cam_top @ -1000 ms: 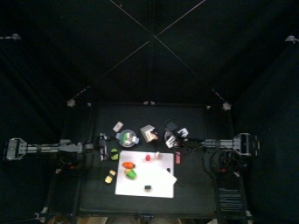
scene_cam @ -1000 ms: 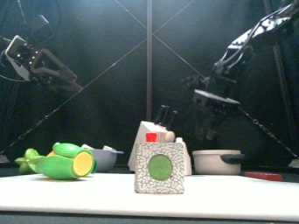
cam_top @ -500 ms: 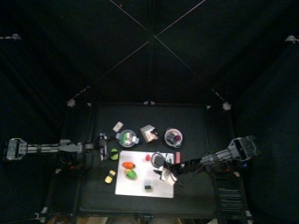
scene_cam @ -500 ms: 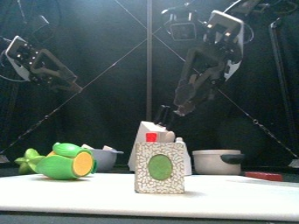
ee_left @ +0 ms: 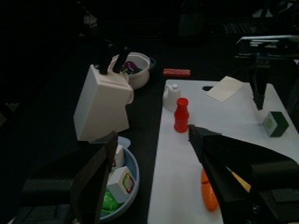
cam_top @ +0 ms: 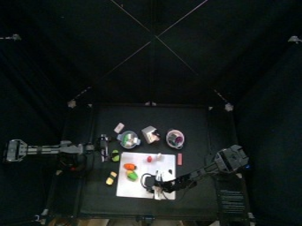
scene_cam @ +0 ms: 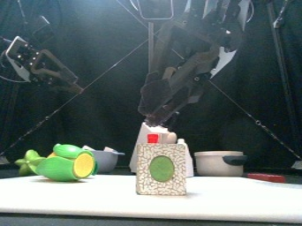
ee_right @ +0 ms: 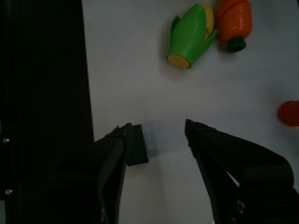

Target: Grab piece of sushi

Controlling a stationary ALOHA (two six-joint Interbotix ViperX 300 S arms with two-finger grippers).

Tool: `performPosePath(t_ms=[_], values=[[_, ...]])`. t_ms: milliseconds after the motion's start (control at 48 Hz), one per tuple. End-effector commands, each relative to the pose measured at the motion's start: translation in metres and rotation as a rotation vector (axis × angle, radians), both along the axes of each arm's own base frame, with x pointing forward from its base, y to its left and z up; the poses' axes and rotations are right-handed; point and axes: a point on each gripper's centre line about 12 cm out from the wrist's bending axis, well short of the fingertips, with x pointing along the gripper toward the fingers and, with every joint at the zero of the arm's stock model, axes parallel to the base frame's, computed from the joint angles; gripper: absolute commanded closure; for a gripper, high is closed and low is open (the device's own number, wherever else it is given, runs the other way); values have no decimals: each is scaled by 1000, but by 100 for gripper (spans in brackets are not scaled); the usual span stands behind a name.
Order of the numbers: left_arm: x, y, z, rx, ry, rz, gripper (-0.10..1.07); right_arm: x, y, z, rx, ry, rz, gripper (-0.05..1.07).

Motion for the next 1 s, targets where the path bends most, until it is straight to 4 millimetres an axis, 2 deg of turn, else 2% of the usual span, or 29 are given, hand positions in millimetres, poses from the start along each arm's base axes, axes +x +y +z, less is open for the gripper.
performPosePath(t_ms=[0, 625, 979], values=[[2, 1, 5, 6, -15, 2, 0, 6, 8, 14, 35, -34, -1, 17], [2, 1, 4, 4, -13, 2, 0, 5, 25, 0, 95, 2, 1, 17], [2, 1, 4, 3, -14, 3, 0, 4, 25, -20, 92, 39, 2, 18]])
